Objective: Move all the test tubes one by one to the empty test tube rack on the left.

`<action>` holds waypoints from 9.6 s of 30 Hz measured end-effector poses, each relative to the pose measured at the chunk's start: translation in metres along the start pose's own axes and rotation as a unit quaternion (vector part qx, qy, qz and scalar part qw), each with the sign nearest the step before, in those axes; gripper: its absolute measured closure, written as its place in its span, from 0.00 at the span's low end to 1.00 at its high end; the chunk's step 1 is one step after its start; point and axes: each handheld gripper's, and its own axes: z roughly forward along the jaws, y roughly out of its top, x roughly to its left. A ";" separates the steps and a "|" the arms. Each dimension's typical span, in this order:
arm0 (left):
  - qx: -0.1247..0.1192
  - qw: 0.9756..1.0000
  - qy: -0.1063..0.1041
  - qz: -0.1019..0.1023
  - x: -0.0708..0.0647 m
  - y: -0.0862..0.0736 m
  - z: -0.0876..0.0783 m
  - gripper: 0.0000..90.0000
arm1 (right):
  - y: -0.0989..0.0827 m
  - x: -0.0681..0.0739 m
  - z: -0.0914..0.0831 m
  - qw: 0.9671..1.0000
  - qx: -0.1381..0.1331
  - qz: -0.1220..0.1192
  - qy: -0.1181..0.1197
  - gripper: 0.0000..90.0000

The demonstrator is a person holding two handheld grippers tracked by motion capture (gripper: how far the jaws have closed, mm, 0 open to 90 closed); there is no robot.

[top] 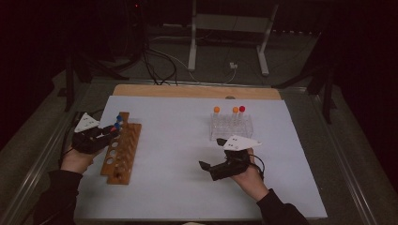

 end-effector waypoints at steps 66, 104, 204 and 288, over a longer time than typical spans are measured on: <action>-0.082 0.979 -0.183 0.045 -0.083 0.027 -0.005 0.03 | -0.017 -0.183 0.015 0.978 0.060 0.090 -0.176 0.81; -0.077 0.974 -0.203 0.058 -0.097 0.032 -0.005 0.03 | 0.017 -0.107 -0.033 0.990 -0.005 0.009 -0.139 0.84; -0.121 0.980 -0.144 0.069 -0.093 0.063 -0.015 0.79 | 0.003 0.001 0.007 0.999 0.002 -0.029 0.032 0.02; -0.027 0.999 -0.027 -0.031 -0.004 -0.019 -0.020 0.79 | 0.005 -0.001 0.002 0.999 -0.004 -0.026 0.037 0.00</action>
